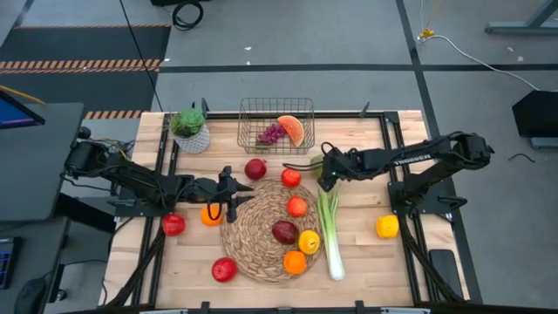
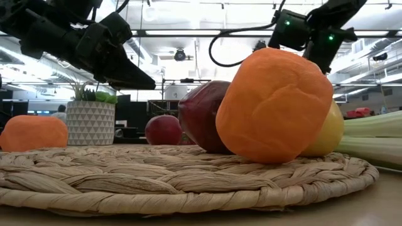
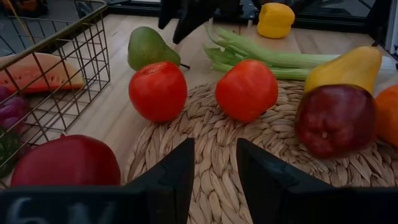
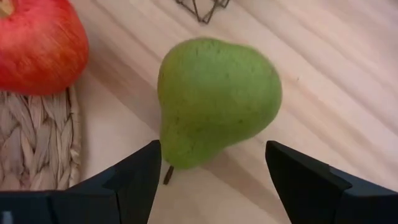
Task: Build produce basket
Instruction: Put the green pear into the wire basket
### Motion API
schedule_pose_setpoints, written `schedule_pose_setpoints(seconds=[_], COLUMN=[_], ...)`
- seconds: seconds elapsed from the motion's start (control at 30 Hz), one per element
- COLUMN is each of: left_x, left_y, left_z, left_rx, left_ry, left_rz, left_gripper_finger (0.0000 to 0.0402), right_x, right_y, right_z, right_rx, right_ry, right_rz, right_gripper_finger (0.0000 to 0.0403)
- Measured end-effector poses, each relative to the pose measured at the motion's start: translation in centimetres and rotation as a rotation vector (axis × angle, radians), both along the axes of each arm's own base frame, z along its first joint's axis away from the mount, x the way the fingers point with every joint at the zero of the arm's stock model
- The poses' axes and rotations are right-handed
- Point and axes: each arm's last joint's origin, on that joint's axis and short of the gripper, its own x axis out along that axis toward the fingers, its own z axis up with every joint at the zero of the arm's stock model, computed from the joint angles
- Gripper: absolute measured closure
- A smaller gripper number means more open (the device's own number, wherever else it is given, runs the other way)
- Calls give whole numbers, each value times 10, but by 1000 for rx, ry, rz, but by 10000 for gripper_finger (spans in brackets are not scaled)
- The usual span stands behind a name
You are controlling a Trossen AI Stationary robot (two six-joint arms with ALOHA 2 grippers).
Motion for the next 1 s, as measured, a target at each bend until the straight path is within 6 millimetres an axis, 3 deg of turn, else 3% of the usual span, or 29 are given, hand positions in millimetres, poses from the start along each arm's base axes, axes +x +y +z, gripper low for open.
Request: schedule_pose_setpoints(seconds=[0.3, 1.0], left_x=[0, 0], left_y=[0, 0], left_z=[0, 0], left_rx=[0, -15], left_ry=[3, 3], left_rz=[0, 6], left_gripper_finger=[276, 276], right_x=[0, -9], right_y=[11, 6], right_z=[-8, -28], right_rx=[96, 142], right_ry=[-70, -149], right_rz=[-16, -110], right_gripper_finger=[104, 138])
